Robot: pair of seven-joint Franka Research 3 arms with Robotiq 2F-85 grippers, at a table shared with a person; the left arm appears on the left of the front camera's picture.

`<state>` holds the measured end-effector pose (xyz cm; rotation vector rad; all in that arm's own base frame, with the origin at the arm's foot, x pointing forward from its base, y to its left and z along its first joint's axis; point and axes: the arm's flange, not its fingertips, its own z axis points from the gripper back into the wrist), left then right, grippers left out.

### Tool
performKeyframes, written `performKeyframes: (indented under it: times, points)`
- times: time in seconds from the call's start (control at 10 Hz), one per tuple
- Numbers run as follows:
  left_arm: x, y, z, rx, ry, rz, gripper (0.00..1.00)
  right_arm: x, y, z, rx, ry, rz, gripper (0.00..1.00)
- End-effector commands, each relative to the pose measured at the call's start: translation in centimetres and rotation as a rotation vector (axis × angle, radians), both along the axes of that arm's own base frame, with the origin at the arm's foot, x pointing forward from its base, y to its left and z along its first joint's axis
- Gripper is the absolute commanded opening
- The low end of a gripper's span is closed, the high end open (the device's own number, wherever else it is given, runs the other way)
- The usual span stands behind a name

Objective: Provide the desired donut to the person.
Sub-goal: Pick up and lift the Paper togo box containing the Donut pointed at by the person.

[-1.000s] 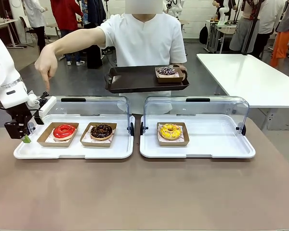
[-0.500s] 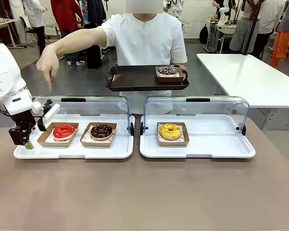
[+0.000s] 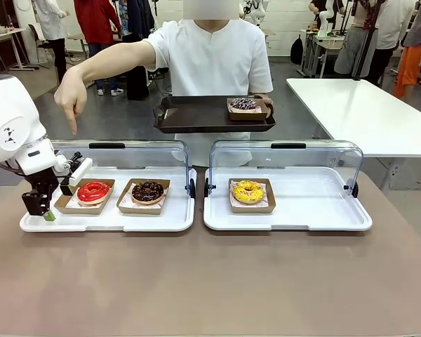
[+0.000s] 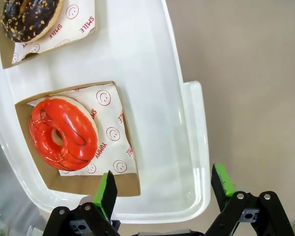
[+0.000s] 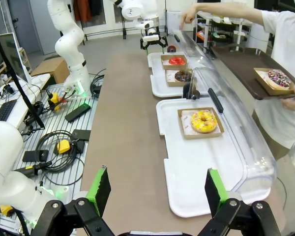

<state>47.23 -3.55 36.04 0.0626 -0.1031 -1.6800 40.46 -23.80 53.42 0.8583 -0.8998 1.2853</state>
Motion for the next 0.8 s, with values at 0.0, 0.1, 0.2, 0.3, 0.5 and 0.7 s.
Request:
performKeyframes:
  times: [0.0, 0.1, 0.2, 0.3, 0.5, 0.7]
  points:
    - [1.9, 0.6, -0.7, 0.034, 0.008, 0.018, 1.0, 0.0, -0.1, -0.1, 0.004, 0.0, 0.0, 1.0]
    - [2.5, 0.7, -0.9, 0.037, 0.017, 0.025, 1.0, 0.0, -0.1, -0.1, 0.004, 0.0, 0.0, 1.0]
    - [2.5, 0.9, -1.4, 0.037, 0.017, 0.041, 1.0, 0.0, -0.1, -0.1, 0.004, 0.0, 0.0, 1.0]
    - [3.0, 1.0, -1.7, 0.045, 0.015, 0.05, 1.0, 0.0, -0.1, -0.1, 0.004, 0.0, 0.0, 1.0]
    - [4.0, 1.5, -2.3, 0.041, 0.02, 0.068, 1.0, 0.0, -0.1, -0.1, 0.004, 0.0, 0.0, 1.0]
    - [4.4, 1.9, -2.9, 0.032, 0.021, 0.072, 0.82, 0.0, -0.1, -0.1, 0.004, 0.0, 0.0, 1.0]
